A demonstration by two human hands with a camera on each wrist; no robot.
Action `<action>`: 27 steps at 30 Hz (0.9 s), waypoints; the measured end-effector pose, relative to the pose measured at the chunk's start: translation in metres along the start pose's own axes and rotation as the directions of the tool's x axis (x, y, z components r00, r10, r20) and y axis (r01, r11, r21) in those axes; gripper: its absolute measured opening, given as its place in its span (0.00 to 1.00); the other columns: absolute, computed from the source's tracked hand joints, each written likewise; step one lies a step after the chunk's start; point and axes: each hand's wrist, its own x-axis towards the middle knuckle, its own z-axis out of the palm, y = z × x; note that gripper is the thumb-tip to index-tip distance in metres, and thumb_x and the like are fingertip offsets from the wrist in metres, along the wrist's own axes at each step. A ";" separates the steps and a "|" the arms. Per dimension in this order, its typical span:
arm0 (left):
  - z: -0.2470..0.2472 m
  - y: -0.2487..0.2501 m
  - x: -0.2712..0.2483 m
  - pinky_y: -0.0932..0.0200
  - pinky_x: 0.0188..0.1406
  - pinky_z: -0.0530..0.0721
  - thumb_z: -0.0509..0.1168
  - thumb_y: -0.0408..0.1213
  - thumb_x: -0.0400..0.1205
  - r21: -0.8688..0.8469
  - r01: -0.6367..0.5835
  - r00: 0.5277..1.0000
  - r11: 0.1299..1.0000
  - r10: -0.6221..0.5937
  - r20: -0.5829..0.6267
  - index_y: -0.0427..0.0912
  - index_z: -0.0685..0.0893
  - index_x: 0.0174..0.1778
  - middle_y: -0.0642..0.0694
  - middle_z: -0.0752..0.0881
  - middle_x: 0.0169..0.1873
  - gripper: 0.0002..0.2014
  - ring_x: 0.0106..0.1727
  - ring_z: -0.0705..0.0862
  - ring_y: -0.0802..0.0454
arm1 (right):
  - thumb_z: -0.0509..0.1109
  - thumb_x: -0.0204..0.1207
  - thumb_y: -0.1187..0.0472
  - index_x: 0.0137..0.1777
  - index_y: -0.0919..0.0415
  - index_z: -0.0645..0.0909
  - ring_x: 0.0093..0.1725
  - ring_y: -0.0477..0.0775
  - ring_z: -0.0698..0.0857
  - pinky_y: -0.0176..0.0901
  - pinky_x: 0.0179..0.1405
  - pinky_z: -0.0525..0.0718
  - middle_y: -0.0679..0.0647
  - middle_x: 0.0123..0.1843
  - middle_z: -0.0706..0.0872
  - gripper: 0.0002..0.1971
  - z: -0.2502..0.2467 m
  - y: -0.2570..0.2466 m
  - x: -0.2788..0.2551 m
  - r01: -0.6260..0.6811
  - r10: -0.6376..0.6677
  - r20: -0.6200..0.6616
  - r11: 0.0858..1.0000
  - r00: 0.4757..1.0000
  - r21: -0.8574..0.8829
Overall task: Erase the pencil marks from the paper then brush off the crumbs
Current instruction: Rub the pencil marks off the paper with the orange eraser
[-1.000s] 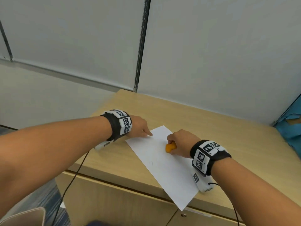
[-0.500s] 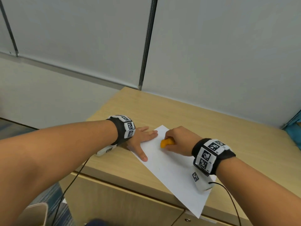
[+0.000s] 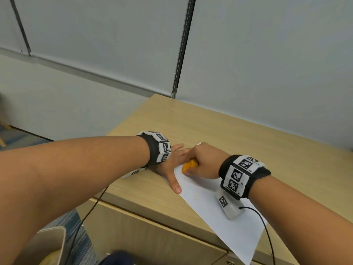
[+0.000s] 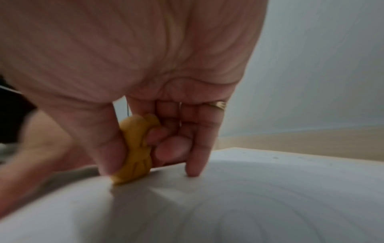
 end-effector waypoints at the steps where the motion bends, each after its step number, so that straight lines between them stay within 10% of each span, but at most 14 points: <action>1: -0.001 0.001 -0.002 0.48 0.74 0.28 0.73 0.60 0.77 0.001 -0.010 1.000 1.000 0.010 -0.006 0.55 0.40 0.89 0.53 0.37 0.88 0.55 0.87 0.32 0.49 | 0.74 0.74 0.49 0.42 0.59 0.89 0.37 0.57 0.87 0.58 0.42 0.89 0.54 0.35 0.89 0.12 0.002 0.003 0.003 -0.031 0.031 -0.029 0.999 0.999 0.013; 9: 0.009 -0.011 0.012 0.25 0.80 0.38 0.72 0.74 0.68 0.052 0.042 0.999 0.998 -0.043 0.014 0.65 0.39 0.87 0.51 0.30 0.87 0.60 0.86 0.27 0.40 | 0.82 0.74 0.49 0.45 0.58 0.90 0.32 0.41 0.79 0.37 0.34 0.79 0.43 0.32 0.81 0.12 -0.006 -0.010 -0.008 0.056 -0.064 0.224 0.997 0.972 0.045; 13: 0.006 -0.009 0.012 0.36 0.81 0.29 0.71 0.77 0.63 0.046 -0.014 1.000 0.999 0.013 0.002 0.57 0.36 0.88 0.51 0.35 0.88 0.67 0.86 0.30 0.42 | 0.77 0.70 0.52 0.37 0.60 0.87 0.32 0.58 0.85 0.60 0.39 0.90 0.57 0.32 0.88 0.11 -0.008 0.008 0.012 -0.051 0.051 0.004 0.998 0.999 0.036; 19: 0.015 -0.018 0.022 0.28 0.83 0.39 0.68 0.83 0.52 0.007 0.051 0.999 0.999 -0.051 -0.003 0.63 0.32 0.86 0.53 0.26 0.86 0.73 0.86 0.27 0.40 | 0.81 0.73 0.47 0.34 0.51 0.84 0.30 0.46 0.79 0.40 0.33 0.78 0.45 0.29 0.81 0.13 0.002 -0.012 -0.018 0.094 -0.100 0.282 0.995 0.954 0.034; 27: 0.011 -0.013 0.021 0.48 0.73 0.20 0.54 0.84 0.43 0.058 -0.082 0.996 0.995 0.083 -0.028 0.55 0.46 0.89 0.48 0.41 0.89 0.74 0.88 0.35 0.46 | 0.81 0.71 0.51 0.38 0.59 0.88 0.32 0.50 0.84 0.49 0.36 0.87 0.49 0.31 0.86 0.11 0.003 -0.002 0.008 0.002 -0.003 0.024 0.999 1.000 0.043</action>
